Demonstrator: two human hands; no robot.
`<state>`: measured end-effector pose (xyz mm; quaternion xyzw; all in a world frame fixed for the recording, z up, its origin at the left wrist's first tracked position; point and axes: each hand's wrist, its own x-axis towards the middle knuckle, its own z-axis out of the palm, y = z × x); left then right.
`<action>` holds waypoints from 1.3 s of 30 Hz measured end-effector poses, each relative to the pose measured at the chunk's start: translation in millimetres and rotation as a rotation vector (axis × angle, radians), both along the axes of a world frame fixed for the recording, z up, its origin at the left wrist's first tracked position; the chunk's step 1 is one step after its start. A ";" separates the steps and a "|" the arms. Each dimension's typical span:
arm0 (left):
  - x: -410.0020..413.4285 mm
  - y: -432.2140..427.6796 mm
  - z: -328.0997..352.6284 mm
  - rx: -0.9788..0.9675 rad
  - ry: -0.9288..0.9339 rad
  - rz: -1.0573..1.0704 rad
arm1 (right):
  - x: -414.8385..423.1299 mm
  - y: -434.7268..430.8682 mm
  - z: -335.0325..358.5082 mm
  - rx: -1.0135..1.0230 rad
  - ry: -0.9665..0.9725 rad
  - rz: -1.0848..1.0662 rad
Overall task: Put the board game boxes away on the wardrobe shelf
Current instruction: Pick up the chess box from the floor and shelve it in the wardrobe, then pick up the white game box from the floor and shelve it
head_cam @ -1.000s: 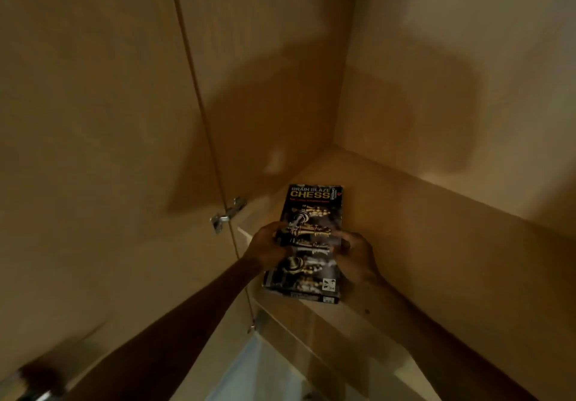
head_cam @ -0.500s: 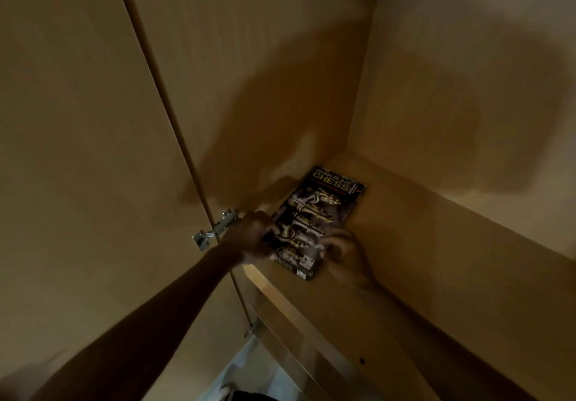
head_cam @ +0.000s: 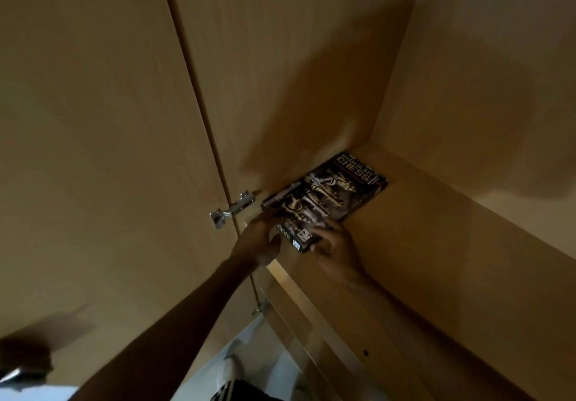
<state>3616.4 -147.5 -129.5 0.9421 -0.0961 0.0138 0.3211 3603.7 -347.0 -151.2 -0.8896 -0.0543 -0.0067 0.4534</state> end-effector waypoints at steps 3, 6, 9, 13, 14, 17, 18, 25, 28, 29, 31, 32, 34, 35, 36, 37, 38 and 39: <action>-31.8 5.3 -10.9 -0.125 0.045 0.213 | -17.8 8.9 4.2 0.068 -0.123 -0.022; -77.9 22.2 -26.5 -0.285 0.069 0.340 | -41.7 32.6 7.8 0.144 -0.101 0.082; -135.0 46.5 -38.2 -0.443 0.111 0.519 | -67.2 63.2 5.0 0.170 -0.048 0.233; -225.2 88.5 -50.0 -0.542 0.094 0.790 | -113.5 117.8 -1.3 0.105 0.079 0.449; -252.6 100.5 -52.7 -0.557 0.083 0.862 | -129.8 133.8 -3.8 0.089 0.090 0.504; -329.5 130.4 -55.3 -0.603 0.054 1.034 | -176.1 178.0 -13.7 0.055 0.112 0.670; -353.2 138.4 -56.0 -0.620 0.045 1.080 | -191.1 191.6 -15.8 0.046 0.121 0.714; -566.2 178.7 -53.0 -0.637 -0.047 1.432 | -351.6 295.8 -26.4 0.005 0.250 1.035; -651.3 185.2 -59.5 -0.671 -0.072 1.572 | -426.6 331.1 -26.6 -0.015 0.287 1.197; -685.0 185.4 -61.2 -0.674 -0.094 1.635 | -458.6 345.1 -26.2 -0.026 0.305 1.266; -728.6 183.7 -62.7 -0.681 -0.127 1.733 | -502.7 364.8 -26.0 -0.041 0.321 1.369; -749.0 181.8 -61.3 -0.686 -0.154 1.789 | -524.7 375.4 -26.1 -0.061 0.326 1.432; -793.7 178.8 -60.5 -0.695 -0.210 1.911 | -572.9 399.6 -27.1 -0.101 0.331 1.565; -812.0 177.5 -60.6 -0.696 -0.230 1.966 | -593.2 410.1 -26.3 -0.122 0.334 1.621; -835.6 175.8 -61.9 -0.697 -0.254 2.031 | -619.2 422.8 -27.7 -0.139 0.330 1.690; -863.0 174.9 -63.6 -0.693 -0.280 2.104 | -650.0 437.7 -28.7 -0.166 0.333 1.761; -875.5 174.6 -64.2 -0.702 -0.285 2.136 | -664.3 445.6 -29.4 -0.173 0.325 1.798; -898.6 175.8 -64.8 -0.707 -0.304 2.192 | -691.2 459.5 -30.2 -0.189 0.337 1.849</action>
